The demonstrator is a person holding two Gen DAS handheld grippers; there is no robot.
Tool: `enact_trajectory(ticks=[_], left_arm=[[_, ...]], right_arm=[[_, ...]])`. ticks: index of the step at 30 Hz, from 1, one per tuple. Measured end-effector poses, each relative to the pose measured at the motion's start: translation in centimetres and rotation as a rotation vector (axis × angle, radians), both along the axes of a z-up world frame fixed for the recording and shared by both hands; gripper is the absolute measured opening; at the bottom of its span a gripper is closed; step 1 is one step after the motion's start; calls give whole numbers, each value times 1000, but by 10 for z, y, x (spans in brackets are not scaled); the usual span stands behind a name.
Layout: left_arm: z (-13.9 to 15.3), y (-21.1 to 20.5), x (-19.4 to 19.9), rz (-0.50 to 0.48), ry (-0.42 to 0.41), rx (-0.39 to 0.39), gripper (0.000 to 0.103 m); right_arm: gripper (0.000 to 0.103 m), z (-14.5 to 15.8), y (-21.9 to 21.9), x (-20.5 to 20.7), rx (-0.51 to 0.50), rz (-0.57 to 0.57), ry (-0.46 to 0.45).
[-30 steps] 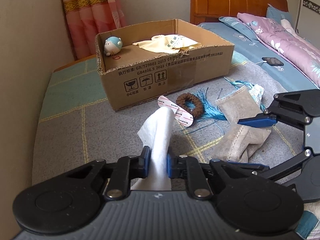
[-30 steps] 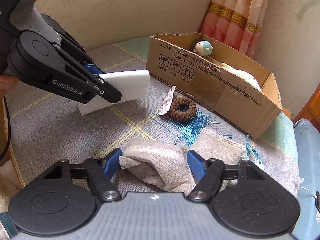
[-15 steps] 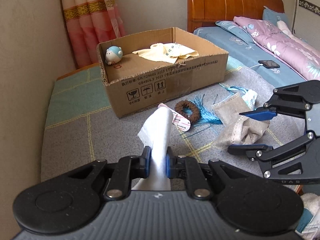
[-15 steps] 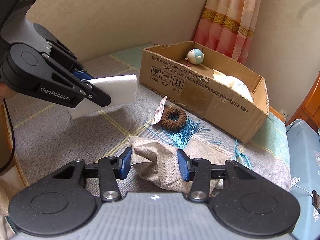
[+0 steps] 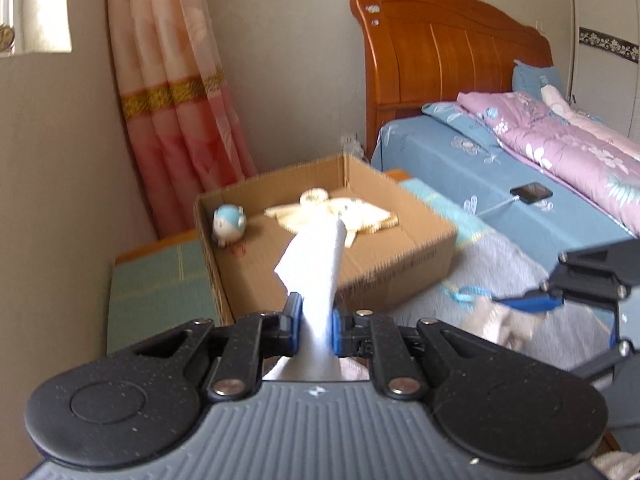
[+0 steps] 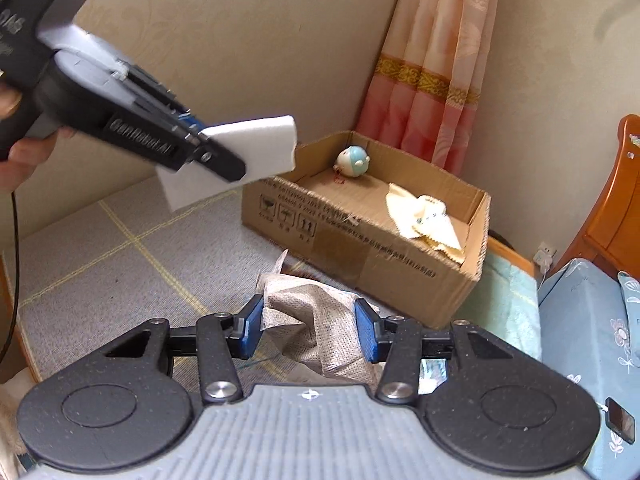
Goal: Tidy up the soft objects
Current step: 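Drop the tissue into the box with the left while the right drops the sachet in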
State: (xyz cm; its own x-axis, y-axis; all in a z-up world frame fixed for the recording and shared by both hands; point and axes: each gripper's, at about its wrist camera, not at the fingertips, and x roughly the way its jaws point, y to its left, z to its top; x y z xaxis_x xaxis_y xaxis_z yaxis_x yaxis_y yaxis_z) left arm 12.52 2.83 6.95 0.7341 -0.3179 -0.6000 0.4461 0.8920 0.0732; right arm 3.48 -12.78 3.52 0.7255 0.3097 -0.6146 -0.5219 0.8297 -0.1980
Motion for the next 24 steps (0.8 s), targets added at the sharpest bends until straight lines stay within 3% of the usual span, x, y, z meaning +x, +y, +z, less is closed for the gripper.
enact_trajectory(ticks=[7,9,10,11,12,13,18,24], left_arm=[[5,-12,59,18,9,-4,13],[3,-12,72,57,-1,-20,20],[1,-12,77,75,-5,-23,40],[-1,-12,79,86,-9,-16,76],[-2,-12,80,103,-26,-14,91],[-4,-11,77,124,-60,-20,100],[-10,-7,57,142,-40,-26,100],[-20,-6,17,199,-9,49,100]], right_arm=[[52,4,-9,3,23,-32,-11],[52,5,-11,3,23,-38,-12],[52,5,-12,4,23,-41,-12],[52,6,-13,4,22,-45,-12],[52,6,-14,4,22,-49,-13],[52,7,-14,6,22,-54,-13],[52,8,-22,9,33,-70,-9],[52,9,-26,18,42,-82,-3]])
